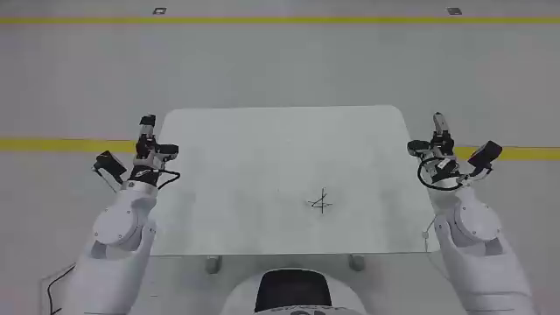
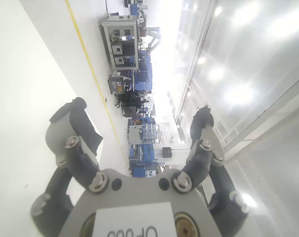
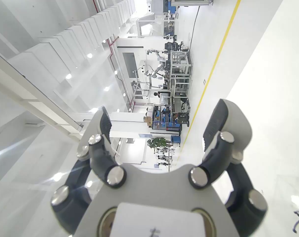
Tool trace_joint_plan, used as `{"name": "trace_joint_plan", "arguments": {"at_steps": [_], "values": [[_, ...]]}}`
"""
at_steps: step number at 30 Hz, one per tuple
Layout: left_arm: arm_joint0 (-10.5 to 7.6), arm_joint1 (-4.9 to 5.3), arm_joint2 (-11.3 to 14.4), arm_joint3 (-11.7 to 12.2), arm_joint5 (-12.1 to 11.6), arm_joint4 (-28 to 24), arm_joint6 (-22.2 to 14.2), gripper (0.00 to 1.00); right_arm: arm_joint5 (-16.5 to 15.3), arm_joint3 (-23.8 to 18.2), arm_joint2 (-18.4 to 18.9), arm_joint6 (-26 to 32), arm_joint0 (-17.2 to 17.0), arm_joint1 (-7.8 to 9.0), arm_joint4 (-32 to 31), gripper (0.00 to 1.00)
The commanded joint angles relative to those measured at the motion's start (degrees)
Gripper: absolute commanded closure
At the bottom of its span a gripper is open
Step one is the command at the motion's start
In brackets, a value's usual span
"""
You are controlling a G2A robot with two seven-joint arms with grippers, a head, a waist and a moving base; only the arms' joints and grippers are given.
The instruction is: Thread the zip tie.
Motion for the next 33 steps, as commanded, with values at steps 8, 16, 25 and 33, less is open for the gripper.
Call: {"name": "trace_joint_plan", "arguments": {"at_steps": [8, 16, 25, 33], "values": [[0.00, 0.00, 0.00, 0.00, 0.00, 0.00, 0.00, 0.00, 1.99, -1.17, -1.48, 4.76, 1.50, 0.46, -10.45, 0.00], [0.00, 0.00, 0.00, 0.00, 0.00, 0.00, 0.00, 0.00, 1.48, -1.51, -2.71, 8.33, 1.91, 0.79, -17.87, 0.00], [0.00, 0.00, 0.00, 0.00, 0.00, 0.00, 0.00, 0.00, 1.22, -2.20, -2.97, 9.58, 2.32, 0.98, -20.94, 0.00], [0.00, 0.00, 0.00, 0.00, 0.00, 0.00, 0.00, 0.00, 1.97, -2.42, -6.06, 18.52, 5.20, 1.92, -39.87, 0.00]]}}
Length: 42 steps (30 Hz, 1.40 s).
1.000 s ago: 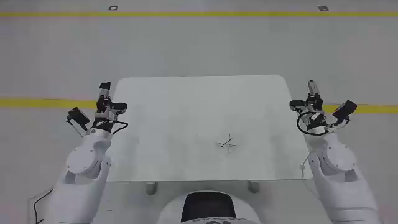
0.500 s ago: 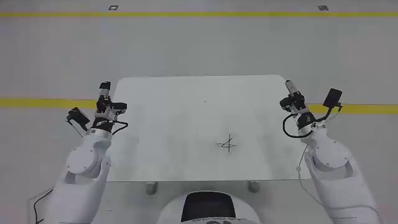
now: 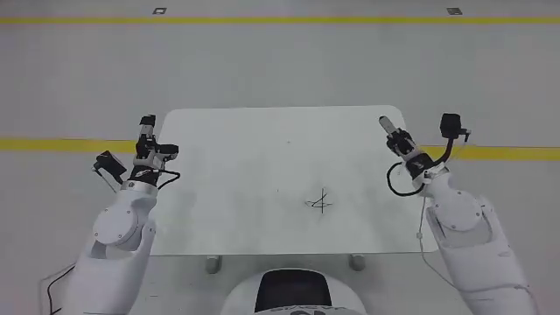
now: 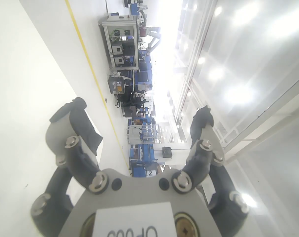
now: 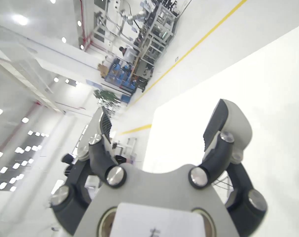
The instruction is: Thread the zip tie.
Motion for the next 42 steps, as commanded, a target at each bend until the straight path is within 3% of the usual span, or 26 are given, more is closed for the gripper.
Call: {"name": "trace_joint_plan", "arguments": {"at_steps": [1, 2, 17, 28, 39, 42], "values": [[0.00, 0.00, 0.00, 0.00, 0.00, 0.00, 0.00, 0.00, -0.42, 0.31, -1.13, 1.67, 0.23, 0.14, -4.60, 0.00], [0.00, 0.00, 0.00, 0.00, 0.00, 0.00, 0.00, 0.00, -1.77, 0.36, -1.57, 2.81, 0.34, 0.24, -6.17, 0.00], [0.00, 0.00, 0.00, 0.00, 0.00, 0.00, 0.00, 0.00, -1.77, 0.36, -1.57, 2.81, 0.34, 0.24, -6.17, 0.00], [0.00, 0.00, 0.00, 0.00, 0.00, 0.00, 0.00, 0.00, -5.16, 2.12, -5.70, 11.79, 6.35, 0.83, -20.39, 0.00], [0.00, 0.00, 0.00, 0.00, 0.00, 0.00, 0.00, 0.00, -4.99, 2.33, -5.98, 11.74, 6.44, 0.82, -20.98, 0.00], [0.00, 0.00, 0.00, 0.00, 0.00, 0.00, 0.00, 0.00, -7.47, 1.40, -5.85, 12.14, 6.85, 1.05, -23.88, 0.00]]}}
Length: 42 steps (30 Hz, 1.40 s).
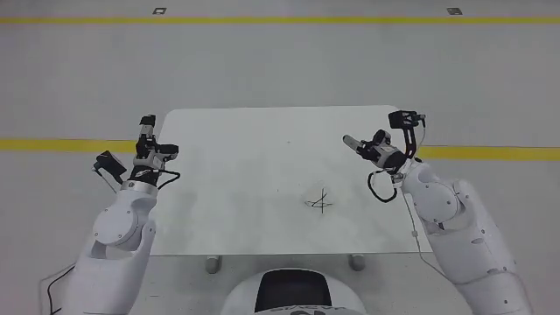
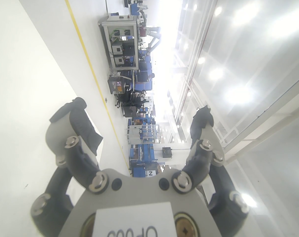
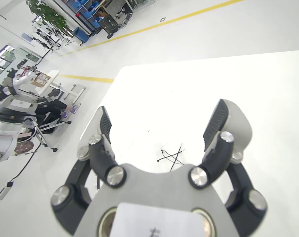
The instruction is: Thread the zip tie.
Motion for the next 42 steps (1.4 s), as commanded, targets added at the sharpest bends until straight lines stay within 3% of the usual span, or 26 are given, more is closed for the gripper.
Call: {"name": "trace_joint_plan", "arguments": {"at_steps": [1, 7, 11, 21, 24, 27, 35, 42], "values": [[0.00, 0.00, 0.00, 0.00, 0.00, 0.00, 0.00, 0.00, -1.67, -0.64, 0.47, 0.78, 0.31, 0.23, -2.64, 0.00], [0.00, 0.00, 0.00, 0.00, 0.00, 0.00, 0.00, 0.00, -5.97, -1.69, 1.17, 3.84, 1.44, 0.80, -7.51, 0.00], [0.00, 0.00, 0.00, 0.00, 0.00, 0.00, 0.00, 0.00, -11.38, -1.86, 0.67, 6.08, 2.35, 1.25, -11.98, 0.00], [0.00, 0.00, 0.00, 0.00, 0.00, 0.00, 0.00, 0.00, -11.38, -1.86, 0.67, 6.08, 2.35, 1.25, -11.98, 0.00], [0.00, 0.00, 0.00, 0.00, 0.00, 0.00, 0.00, 0.00, -14.61, -2.66, 0.24, 6.94, 3.40, 1.51, -15.21, 0.00], [0.00, 0.00, 0.00, 0.00, 0.00, 0.00, 0.00, 0.00, -14.91, -3.42, -0.88, 9.02, 4.63, 1.85, -17.44, 0.00], [0.00, 0.00, 0.00, 0.00, 0.00, 0.00, 0.00, 0.00, -14.91, -3.91, -7.99, 16.14, 10.08, 4.58, -21.69, 0.00], [0.00, 0.00, 0.00, 0.00, 0.00, 0.00, 0.00, 0.00, -14.91, -1.93, -12.84, 16.01, 13.10, 7.18, -20.98, 0.00]]}}
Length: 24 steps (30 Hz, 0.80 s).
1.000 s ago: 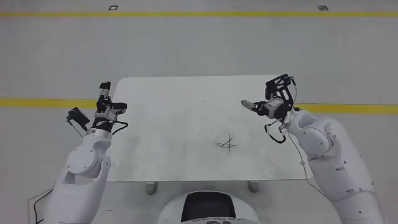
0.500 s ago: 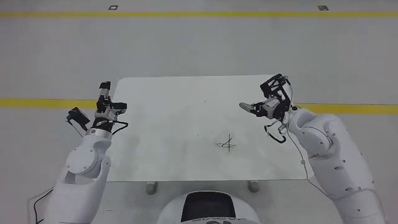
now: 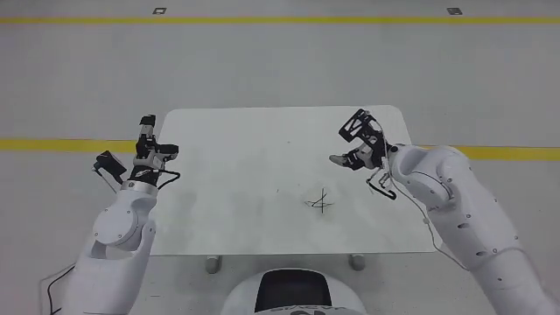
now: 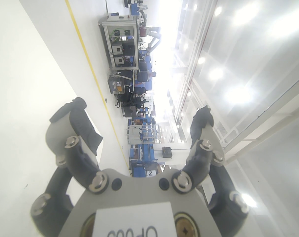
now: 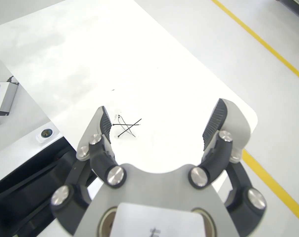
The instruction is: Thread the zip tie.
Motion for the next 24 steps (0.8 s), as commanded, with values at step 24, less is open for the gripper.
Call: {"name": "trace_joint_plan", "arguments": {"at_steps": [24], "values": [[0.00, 0.00, 0.00, 0.00, 0.00, 0.00, 0.00, 0.00, 0.00, -0.51, -13.83, 0.85, 7.87, 4.71, -8.53, 0.00]]}}
